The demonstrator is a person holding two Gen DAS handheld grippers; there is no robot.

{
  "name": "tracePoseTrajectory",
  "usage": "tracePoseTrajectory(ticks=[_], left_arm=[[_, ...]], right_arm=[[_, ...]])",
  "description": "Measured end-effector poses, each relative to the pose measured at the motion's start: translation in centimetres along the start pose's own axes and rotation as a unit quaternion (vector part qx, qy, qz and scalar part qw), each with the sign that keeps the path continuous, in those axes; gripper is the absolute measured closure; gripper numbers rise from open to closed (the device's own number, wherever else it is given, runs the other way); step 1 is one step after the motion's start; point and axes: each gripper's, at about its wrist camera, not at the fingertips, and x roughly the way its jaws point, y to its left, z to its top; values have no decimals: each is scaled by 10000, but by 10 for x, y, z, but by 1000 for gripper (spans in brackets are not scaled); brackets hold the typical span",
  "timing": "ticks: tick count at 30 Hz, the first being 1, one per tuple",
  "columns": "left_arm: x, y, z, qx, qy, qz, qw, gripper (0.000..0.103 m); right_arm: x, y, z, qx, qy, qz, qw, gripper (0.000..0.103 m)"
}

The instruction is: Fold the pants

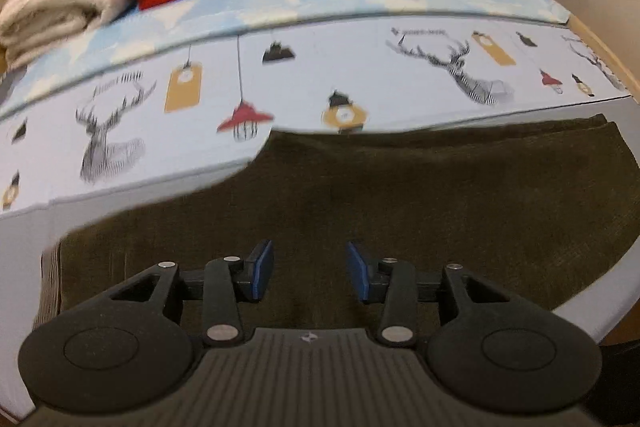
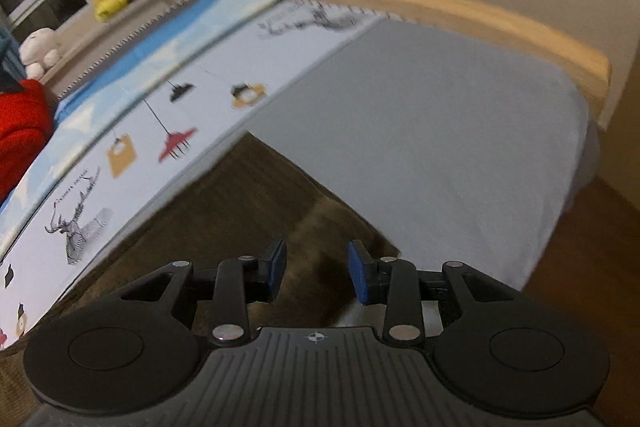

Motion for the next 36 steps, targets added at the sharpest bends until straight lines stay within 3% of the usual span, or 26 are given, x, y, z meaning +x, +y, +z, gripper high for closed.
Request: tracePoseTrajectory(ticks=[2,4,6,7,11,13,16,19,22,27,28,29,31,36], left_arm=[[5,0,2,-4,32,73,10000,57],[9,5,2,-142,124,24,9998,57],[6,13,4,-258,91,-81,9996,57],[6,14,5,-265,60,-96,9996,57],[6,21,6,-171,72,-39,9998,57],[6,22,5,-146,76,-41,9999,56],[6,22,5,-121,75,-40,9999,56],[7,23,3,-79,105,-33,9999,56],[7,23,1,-25,119,-12,9999,55],[8,27,-2,24,136,19,9999,55],[8,28,-2,38,135,30,9999,55],[8,29,-1,48,121,47,9999,55],[8,31,-1,37,104,72,9999,55],[7,33,-1,13,91,68,9999,55]], right_arm=[[9,-7,-2,96,324,-71,9994,64],[19,-13,-5,114,599,-528,9967,63],[21,-33,-5,445,593,-1164,9904,63],[19,-43,-3,750,491,-1189,9889,62],[8,-65,-1,1552,206,-211,9874,62],[8,-64,-3,1802,169,283,9831,54],[17,-55,-5,1972,316,514,9785,43],[33,-43,-7,1878,674,556,9783,43],[49,-32,-8,1731,875,209,9808,43],[60,-30,-7,2030,788,6,9760,43],[61,-28,-7,2040,748,-31,9761,46],[61,-26,-6,2014,705,-22,9770,65],[62,-20,-4,1953,648,56,9786,79],[57,-9,1,1894,407,-8,9811,84]])
